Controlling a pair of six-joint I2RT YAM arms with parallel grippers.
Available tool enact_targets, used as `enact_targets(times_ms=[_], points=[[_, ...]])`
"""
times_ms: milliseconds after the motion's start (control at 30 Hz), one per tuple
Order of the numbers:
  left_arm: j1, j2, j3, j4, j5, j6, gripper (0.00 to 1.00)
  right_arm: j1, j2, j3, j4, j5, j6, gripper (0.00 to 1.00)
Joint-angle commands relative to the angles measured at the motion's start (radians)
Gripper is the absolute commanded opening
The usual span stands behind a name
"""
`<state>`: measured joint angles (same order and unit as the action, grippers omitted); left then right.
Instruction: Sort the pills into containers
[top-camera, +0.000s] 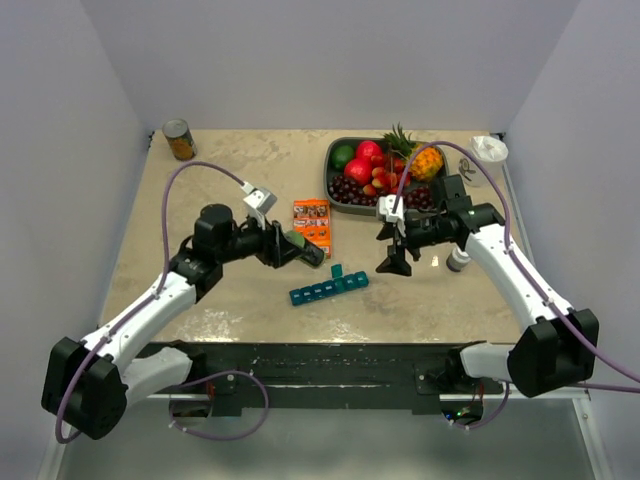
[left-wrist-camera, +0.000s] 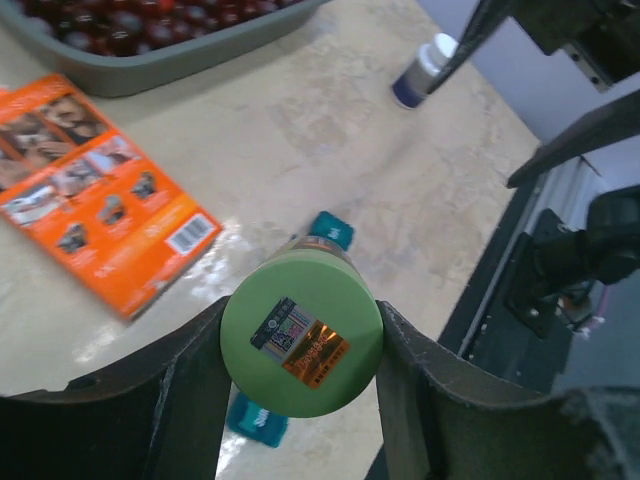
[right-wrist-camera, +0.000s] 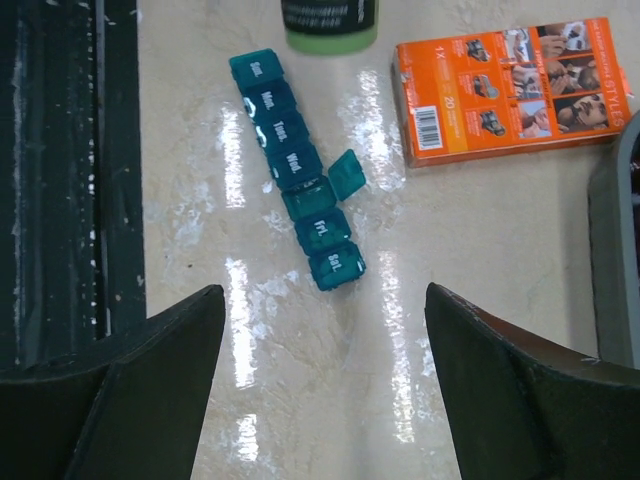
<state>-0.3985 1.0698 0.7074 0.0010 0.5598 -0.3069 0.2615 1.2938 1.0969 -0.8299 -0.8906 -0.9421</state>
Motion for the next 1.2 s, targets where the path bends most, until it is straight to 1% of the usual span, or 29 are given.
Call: enact_targets(times_ms=[0, 100, 233, 400, 600, 800, 1033, 1167], points=[[-0.097, -0.045, -0.061, 0.267, 0.022, -0.115, 0.00, 0.002, -0.039, 0.018, -0.069, -0.079, -0.011, 0.84], [-0.190, -0.037, -0.078, 0.296, -0.023, -0.126, 0.00, 0.005, -0.059, -0.006, -0.060, -0.073, 0.005, 0.84], [-0.256, -0.041, -0.108, 0.379, -0.066, -0.155, 0.00, 0.005, -0.079, -0.034, -0.074, -0.065, 0.002, 0.85], [-0.319, -0.030, -0.120, 0.428, -0.115, -0.164, 0.00, 0.010, -0.076, -0.043, -0.115, -0.051, -0.024, 0.85], [-0.364, -0.011, -0.121, 0.490, -0.153, -0.173, 0.00, 0.018, -0.067, -0.035, -0.129, -0.065, -0.038, 0.86], [-0.387, 0.002, -0.128, 0.548, -0.181, -0.193, 0.00, 0.051, -0.056, -0.029, -0.103, -0.061, -0.009, 0.86], [-0.424, 0.025, -0.114, 0.579, -0.210, -0.202, 0.00, 0.145, -0.044, -0.012, -0.031, -0.041, 0.078, 0.86], [-0.436, 0.048, -0.108, 0.597, -0.222, -0.215, 0.00, 0.185, -0.013, 0.011, -0.003, -0.079, 0.126, 0.86]])
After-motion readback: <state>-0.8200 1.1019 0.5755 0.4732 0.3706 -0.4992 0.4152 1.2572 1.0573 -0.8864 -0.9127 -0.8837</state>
